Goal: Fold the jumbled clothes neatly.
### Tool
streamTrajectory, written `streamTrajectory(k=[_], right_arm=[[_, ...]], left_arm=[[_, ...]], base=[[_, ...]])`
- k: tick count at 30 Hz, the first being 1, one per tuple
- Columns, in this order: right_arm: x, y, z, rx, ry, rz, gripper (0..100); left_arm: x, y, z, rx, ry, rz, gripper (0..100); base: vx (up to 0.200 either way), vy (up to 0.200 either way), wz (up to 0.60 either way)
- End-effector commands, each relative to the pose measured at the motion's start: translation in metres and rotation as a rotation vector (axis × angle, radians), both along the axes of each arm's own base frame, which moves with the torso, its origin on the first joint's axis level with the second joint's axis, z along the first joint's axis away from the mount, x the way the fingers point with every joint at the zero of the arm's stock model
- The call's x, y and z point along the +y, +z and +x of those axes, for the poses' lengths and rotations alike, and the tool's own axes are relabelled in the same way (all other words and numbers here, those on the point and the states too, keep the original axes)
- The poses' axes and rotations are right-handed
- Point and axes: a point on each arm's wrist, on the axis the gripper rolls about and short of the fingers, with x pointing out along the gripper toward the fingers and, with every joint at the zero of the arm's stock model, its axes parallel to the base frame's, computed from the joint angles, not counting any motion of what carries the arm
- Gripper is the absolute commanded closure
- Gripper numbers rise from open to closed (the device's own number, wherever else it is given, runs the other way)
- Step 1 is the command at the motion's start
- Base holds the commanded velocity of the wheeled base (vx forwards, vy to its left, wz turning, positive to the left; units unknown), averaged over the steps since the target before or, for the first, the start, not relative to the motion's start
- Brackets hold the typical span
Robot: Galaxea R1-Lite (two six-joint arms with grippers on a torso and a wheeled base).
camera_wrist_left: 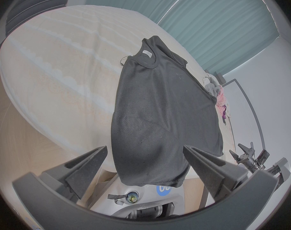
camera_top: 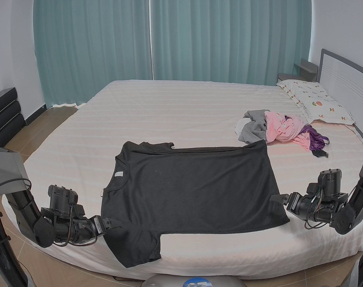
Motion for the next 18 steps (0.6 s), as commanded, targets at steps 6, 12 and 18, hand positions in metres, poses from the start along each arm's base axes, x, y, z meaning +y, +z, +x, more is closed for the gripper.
streamTrajectory(k=[6,12,18], right_arm=[[0.0010,-0.0031,0.0004,0.011,0.005,-0.001,0],[0.0010,-0.0031,0.0004,0.011,0.005,-0.001,0],[0.0014,-0.0033,0.0000,0.013,0.005,0.000,0]], left_arm=[[-0.0004,-0.0184,0.0074,0.022,0.003,0.002,0],[-0.0021,-0.0175,0.0077,0.009,-0.003,-0.004,0],[-0.0021,-0.0177,0.0073,0.011,-0.002,-0.004,100]], base=[[0.000,0.000,0.00],[0.000,0.000,0.00],[0.000,0.000,0.00]])
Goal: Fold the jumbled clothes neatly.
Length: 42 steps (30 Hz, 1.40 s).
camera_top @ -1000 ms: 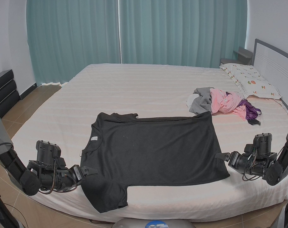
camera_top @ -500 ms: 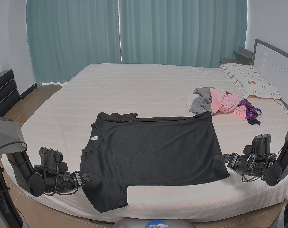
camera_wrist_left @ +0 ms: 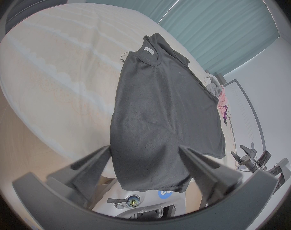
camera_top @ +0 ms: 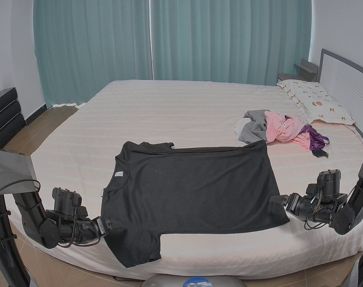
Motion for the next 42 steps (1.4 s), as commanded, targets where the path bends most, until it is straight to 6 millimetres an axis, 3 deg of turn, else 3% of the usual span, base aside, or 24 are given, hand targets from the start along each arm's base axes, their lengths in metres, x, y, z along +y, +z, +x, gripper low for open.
streamTrajectory(k=[1,14,17,24,35,42], right_arm=[[0.000,-0.001,0.000,0.005,0.001,0.000,0],[0.000,-0.003,0.000,0.013,-0.001,-0.005,0],[-0.002,-0.010,0.001,0.037,-0.013,-0.015,0],[-0.009,-0.022,0.001,0.089,-0.082,-0.055,0],[-0.012,-0.031,-0.008,0.176,-0.179,0.021,0],[-0.011,-0.039,-0.004,0.203,-0.221,0.059,0]], left_arm=[[0.000,-0.002,-0.001,0.012,0.002,0.002,100],[0.009,0.007,-0.010,-0.003,0.032,0.005,100],[0.011,0.020,-0.015,-0.045,0.043,-0.005,100],[0.015,0.029,-0.021,-0.061,0.063,-0.009,100],[0.015,0.026,-0.028,-0.038,0.061,-0.009,100],[0.015,0.026,-0.029,-0.035,0.061,-0.009,100]], base=[[0.000,0.000,0.00],[0.000,0.000,0.00],[0.000,0.000,0.00],[0.000,0.000,0.00],[0.000,0.000,0.00],[0.000,0.000,0.00]])
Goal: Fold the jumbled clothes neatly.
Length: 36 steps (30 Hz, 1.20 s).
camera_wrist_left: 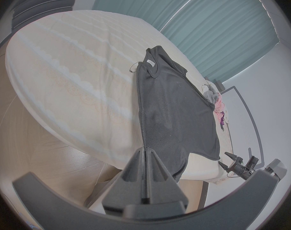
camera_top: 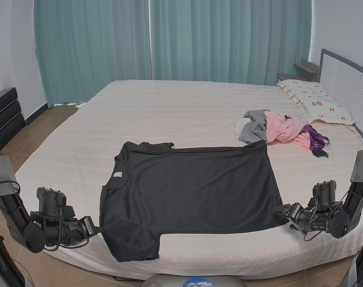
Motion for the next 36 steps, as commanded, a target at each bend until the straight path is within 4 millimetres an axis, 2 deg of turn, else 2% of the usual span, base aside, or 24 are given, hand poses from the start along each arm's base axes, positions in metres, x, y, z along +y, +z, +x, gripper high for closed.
streamTrajectory(k=[1,6,7,14,29,36], right_arm=[[0.001,-0.007,0.003,0.018,-0.006,0.007,0],[0.002,-0.012,0.009,0.022,-0.012,0.009,0],[0.002,-0.012,0.009,0.022,-0.016,0.006,100],[0.001,-0.010,0.004,0.022,-0.060,-0.055,100],[-0.001,0.000,-0.009,0.009,-0.054,-0.071,100],[-0.009,0.005,-0.020,0.011,-0.047,-0.090,100]], left_arm=[[0.000,-0.001,0.000,0.003,0.000,0.000,100],[0.000,-0.001,0.000,0.004,0.000,0.000,100],[0.000,-0.002,0.000,0.006,0.000,0.000,100],[0.000,-0.001,0.000,0.006,0.000,0.000,100],[0.001,0.002,-0.012,0.017,0.005,0.009,100],[0.004,0.002,-0.014,0.018,0.017,0.015,100]], base=[[0.000,0.000,0.00],[0.000,0.000,0.00],[0.000,0.000,0.00],[0.000,0.000,0.00],[0.000,0.000,0.00],[0.000,0.000,0.00]])
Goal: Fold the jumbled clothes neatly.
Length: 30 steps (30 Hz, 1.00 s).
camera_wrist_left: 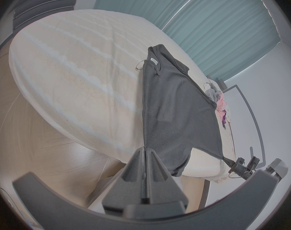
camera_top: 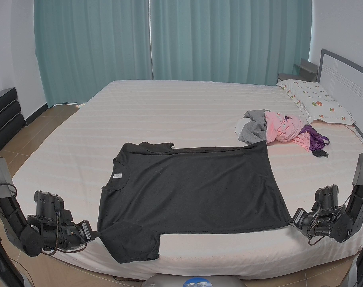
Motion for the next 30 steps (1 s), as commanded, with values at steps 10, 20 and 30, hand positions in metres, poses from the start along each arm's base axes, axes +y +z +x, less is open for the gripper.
streamTrajectory(k=[10,20,30], right_arm=[[-0.006,0.010,-0.015,-0.008,0.017,-0.012,100],[-0.010,0.015,-0.027,-0.010,0.030,-0.034,100],[-0.011,0.016,-0.035,-0.001,0.044,-0.050,100]], left_arm=[[0.003,0.006,-0.009,-0.013,0.008,0.003,100],[0.003,0.009,-0.024,0.002,0.003,0.007,100],[0.003,0.015,-0.041,0.016,-0.021,0.022,100]], base=[[0.000,0.000,0.00],[0.000,0.000,0.00],[0.000,0.000,0.00]])
